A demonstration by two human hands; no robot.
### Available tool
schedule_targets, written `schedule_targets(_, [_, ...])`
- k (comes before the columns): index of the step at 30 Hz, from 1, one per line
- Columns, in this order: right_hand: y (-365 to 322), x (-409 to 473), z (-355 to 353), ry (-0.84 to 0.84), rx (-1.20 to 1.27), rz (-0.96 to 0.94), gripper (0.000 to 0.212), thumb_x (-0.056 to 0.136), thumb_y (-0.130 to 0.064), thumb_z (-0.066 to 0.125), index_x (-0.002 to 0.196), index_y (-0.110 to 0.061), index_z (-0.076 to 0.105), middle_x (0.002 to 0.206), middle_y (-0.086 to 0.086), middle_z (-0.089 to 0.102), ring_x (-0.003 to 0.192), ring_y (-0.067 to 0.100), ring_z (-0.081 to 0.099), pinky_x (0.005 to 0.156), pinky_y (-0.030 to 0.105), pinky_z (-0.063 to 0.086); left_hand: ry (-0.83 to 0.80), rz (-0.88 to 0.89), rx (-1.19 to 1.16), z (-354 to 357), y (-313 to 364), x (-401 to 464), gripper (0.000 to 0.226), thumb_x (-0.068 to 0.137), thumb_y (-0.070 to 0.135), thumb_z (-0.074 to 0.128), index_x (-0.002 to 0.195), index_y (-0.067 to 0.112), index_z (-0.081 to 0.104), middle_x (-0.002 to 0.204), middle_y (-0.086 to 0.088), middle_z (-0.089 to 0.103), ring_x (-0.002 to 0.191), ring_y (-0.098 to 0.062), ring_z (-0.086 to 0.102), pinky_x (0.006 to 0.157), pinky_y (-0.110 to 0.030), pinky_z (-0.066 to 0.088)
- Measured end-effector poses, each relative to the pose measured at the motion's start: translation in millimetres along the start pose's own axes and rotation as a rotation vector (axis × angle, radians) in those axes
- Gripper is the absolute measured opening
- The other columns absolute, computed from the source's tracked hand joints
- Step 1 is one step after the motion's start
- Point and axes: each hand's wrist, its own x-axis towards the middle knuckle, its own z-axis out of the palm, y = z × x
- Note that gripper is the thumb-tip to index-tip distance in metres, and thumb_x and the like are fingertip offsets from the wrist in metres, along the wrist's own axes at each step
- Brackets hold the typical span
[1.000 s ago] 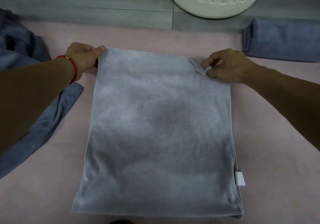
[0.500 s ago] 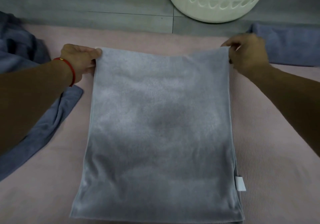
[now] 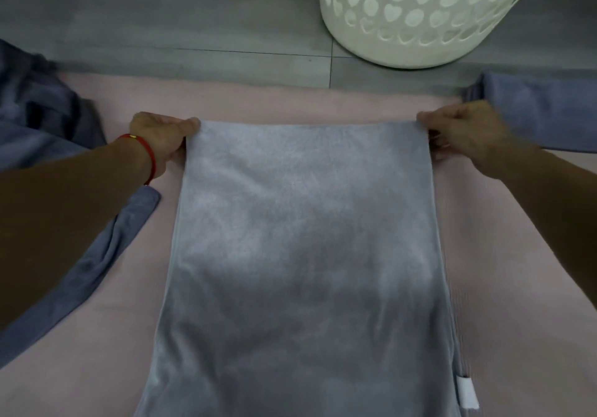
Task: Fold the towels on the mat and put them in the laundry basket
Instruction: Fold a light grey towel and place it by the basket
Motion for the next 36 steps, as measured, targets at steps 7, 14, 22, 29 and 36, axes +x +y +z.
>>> schedule_targets(7, [6.4,8.7,3.0,0.082,0.127,-0.162,0.019,0.086,-0.013,0.079,0.102,-0.021,0.078,0.095,-0.007,0.076,0.082,0.006,0.071,0.071,0.013,0.054,0.044,0.018,-0.034,-4.9,-0.6,1.4,0.022,0.078,0.025,0.086,0.081,0.007,0.073,0.091,-0.016,0.074,0.075,-0.028,0.073,0.071,-0.038,0.063])
schedule_targets(14, [15.3,12.2,1.0,0.098,0.14,-0.184,0.019,0.086,-0.009,0.078,0.101,-0.02,0.078,0.099,-0.004,0.076,0.092,0.012,0.073,0.087,0.024,0.058,0.042,0.054,0.025,-5.7,4.5,2.5,0.022,0.08,0.025,0.085,0.07,0.014,0.069,0.072,-0.004,0.073,0.074,-0.03,0.071,0.079,-0.049,0.061])
schedule_targets(22, [14.9,9.8,15.5,0.113,0.066,-0.173,0.027,0.08,-0.004,0.083,0.102,-0.017,0.073,0.084,-0.002,0.068,0.07,0.003,0.065,0.077,0.025,0.059,0.057,0.089,0.169,3.7,11.3,15.3,0.025,0.084,0.022,0.081,0.071,0.013,0.062,0.076,-0.008,0.066,0.067,-0.026,0.066,0.082,-0.044,0.06])
schedule_targets(29, [21.2,-2.8,25.9,0.116,-0.423,-0.301,0.052,0.092,-0.028,0.072,0.14,-0.021,0.054,0.13,0.008,0.056,0.113,0.019,0.056,0.1,0.028,0.047,0.103,0.126,0.34,2.6,7.1,16.4,0.026,0.083,0.039,0.077,0.074,0.02,0.062,0.104,-0.014,0.073,0.098,-0.032,0.07,0.093,-0.038,0.057])
schedule_targets(36, [58.4,-109.3,68.0,-0.037,-1.06,-0.752,0.064,0.101,-0.048,0.033,0.156,-0.015,0.03,0.162,0.019,0.022,0.151,0.04,0.018,0.118,0.064,0.017,0.005,0.98,1.034,18.7,-66.5,-130.7,0.056,0.097,0.04,0.044,0.145,0.012,0.045,0.157,-0.019,0.032,0.141,-0.044,0.032,0.107,-0.057,0.033])
